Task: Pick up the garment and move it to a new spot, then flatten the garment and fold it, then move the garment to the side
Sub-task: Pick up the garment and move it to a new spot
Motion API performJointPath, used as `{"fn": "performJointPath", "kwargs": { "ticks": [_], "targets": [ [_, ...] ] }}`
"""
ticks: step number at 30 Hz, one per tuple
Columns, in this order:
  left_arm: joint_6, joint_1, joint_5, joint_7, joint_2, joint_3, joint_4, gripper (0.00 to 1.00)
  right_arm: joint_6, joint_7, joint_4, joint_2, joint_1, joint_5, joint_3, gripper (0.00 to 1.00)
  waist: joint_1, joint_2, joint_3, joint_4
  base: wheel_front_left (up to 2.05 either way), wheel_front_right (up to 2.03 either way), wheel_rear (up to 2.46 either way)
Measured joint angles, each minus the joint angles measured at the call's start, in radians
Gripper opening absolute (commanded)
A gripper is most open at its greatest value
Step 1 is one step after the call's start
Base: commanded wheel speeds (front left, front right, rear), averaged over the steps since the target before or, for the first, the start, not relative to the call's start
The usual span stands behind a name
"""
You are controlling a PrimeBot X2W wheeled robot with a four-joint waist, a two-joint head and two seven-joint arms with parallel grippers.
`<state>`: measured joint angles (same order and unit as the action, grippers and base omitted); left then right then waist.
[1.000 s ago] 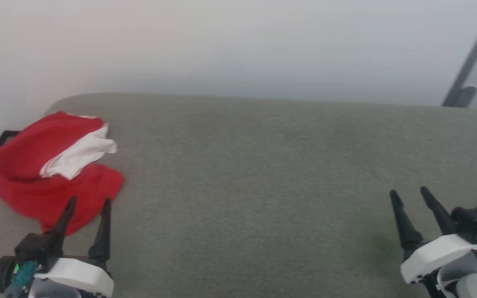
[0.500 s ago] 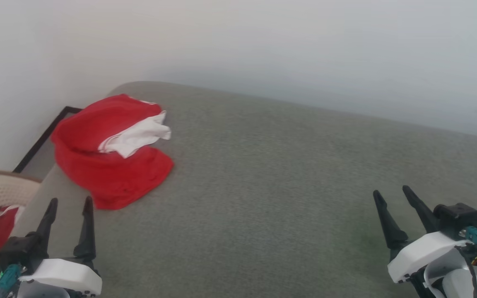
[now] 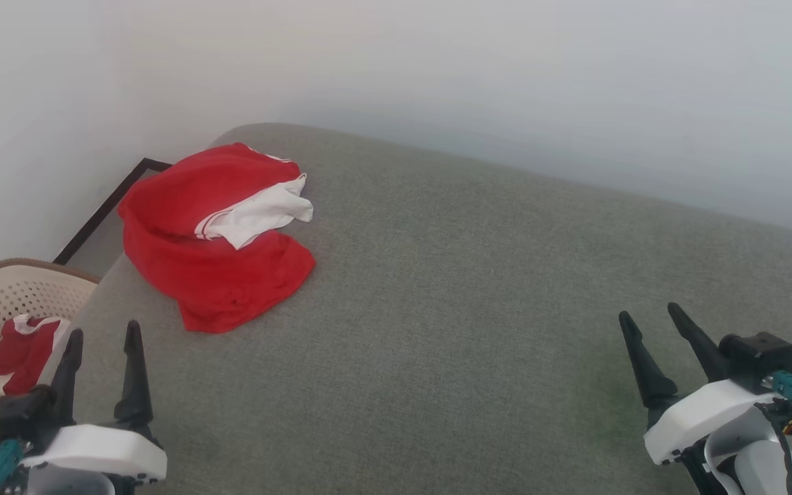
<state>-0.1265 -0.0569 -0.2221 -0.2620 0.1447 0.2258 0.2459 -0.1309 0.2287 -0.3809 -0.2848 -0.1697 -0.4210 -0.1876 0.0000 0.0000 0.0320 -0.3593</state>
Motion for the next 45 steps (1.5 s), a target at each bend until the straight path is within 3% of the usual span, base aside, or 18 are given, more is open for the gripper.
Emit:
{"fn": "performJointPath", "kwargs": {
  "ticks": [11,19,28,36,45],
  "targets": [
    [0.000,-0.150,-0.011,0.000,-0.018,0.005,0.059,1.00,0.000,-0.019,0.051,-0.028,-0.032,0.009,0.026,1.00,0.0000,0.0000,-0.073,0.010,0.00,0.00,0.00],
    [-0.002,-0.333,-0.031,0.000,0.037,0.003,0.213,1.00,0.000,-0.054,0.118,-0.054,-0.068,0.026,0.032,1.00,0.0000,0.0000,-0.153,0.043,0.00,0.00,0.00],
    [-0.002,-0.572,-0.085,-0.001,0.128,0.005,0.452,1.00,0.000,-0.121,0.244,-0.104,-0.129,0.048,0.050,1.00,0.0000,-0.0001,-0.301,0.098,0.00,0.00,0.00],
    [-0.001,-0.752,-0.078,0.004,0.163,-0.010,0.722,1.00,0.000,-0.179,0.350,-0.146,-0.174,0.067,0.072,1.00,0.0000,-0.0001,-0.452,0.139,0.00,0.00,0.00],
    [0.017,-0.919,-0.081,0.139,0.181,-0.036,0.964,1.00,0.000,-0.238,0.437,-0.166,-0.196,0.086,0.091,1.00,0.0001,-0.0001,-0.568,0.163,0.00,0.00,0.00]
  ]
}}
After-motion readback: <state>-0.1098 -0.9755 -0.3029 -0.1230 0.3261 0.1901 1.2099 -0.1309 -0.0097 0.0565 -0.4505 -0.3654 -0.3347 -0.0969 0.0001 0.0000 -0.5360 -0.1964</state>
